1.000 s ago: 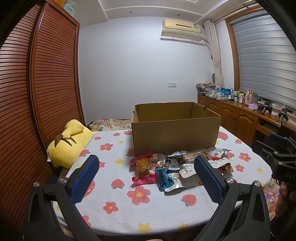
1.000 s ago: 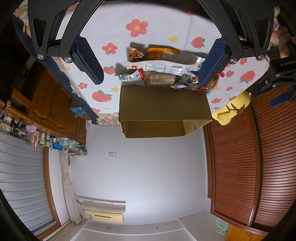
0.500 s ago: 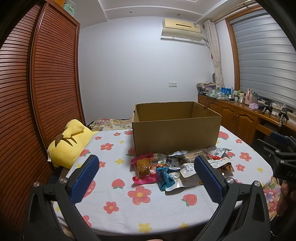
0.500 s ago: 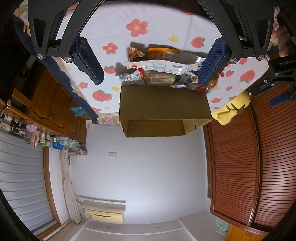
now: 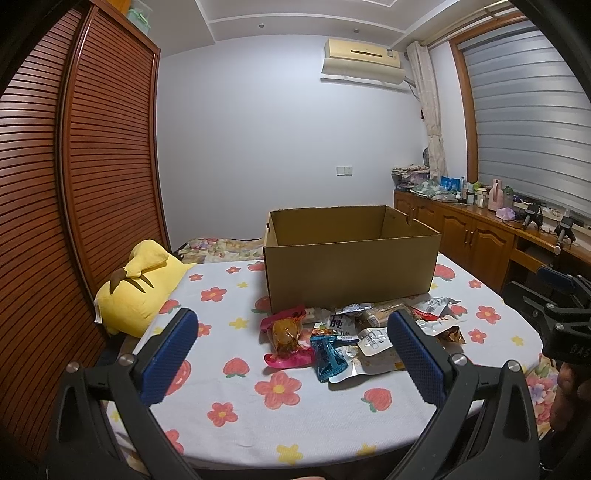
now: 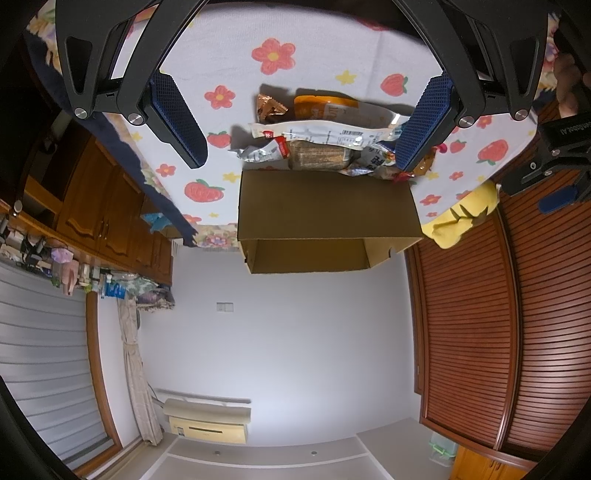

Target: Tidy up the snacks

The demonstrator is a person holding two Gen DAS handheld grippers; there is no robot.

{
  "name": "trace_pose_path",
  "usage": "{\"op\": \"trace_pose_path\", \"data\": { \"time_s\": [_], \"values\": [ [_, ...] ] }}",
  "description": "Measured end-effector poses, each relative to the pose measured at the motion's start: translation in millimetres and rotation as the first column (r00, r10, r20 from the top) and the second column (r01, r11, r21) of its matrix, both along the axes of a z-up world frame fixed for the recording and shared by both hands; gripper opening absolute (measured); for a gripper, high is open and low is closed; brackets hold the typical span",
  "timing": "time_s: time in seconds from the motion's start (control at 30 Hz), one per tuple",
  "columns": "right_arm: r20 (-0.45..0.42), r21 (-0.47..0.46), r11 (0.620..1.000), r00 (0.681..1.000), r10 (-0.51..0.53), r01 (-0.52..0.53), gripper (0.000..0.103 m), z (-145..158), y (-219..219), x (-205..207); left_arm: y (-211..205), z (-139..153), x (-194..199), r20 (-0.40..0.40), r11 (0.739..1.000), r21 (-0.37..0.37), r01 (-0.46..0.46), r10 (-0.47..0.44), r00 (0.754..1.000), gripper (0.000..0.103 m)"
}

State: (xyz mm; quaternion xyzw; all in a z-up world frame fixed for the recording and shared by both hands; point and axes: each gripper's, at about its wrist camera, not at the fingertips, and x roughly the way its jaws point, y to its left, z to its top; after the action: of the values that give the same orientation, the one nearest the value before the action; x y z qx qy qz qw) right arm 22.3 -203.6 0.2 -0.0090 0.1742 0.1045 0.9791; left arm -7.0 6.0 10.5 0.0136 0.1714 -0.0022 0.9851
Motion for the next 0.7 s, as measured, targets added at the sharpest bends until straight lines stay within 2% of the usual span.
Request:
{"op": "trace_pose_path", "data": {
  "time_s": [0.37, 0.7],
  "values": [
    [-0.002, -0.002, 1.0, 1.0, 0.001, -0.001, 0.103, 0, 1, 0, 0, -1, 0, -0.005, 1.0, 0.0, 0.001, -0.001, 1.0, 0.103],
    [-0.031, -0.029, 0.999, 0.999, 0.031, -0.032, 0.103, -1, 8, 11, 8, -18, 14, -0.062, 1.0, -0.015, 0.01, -0.011, 0.998, 0.103]
  ]
}}
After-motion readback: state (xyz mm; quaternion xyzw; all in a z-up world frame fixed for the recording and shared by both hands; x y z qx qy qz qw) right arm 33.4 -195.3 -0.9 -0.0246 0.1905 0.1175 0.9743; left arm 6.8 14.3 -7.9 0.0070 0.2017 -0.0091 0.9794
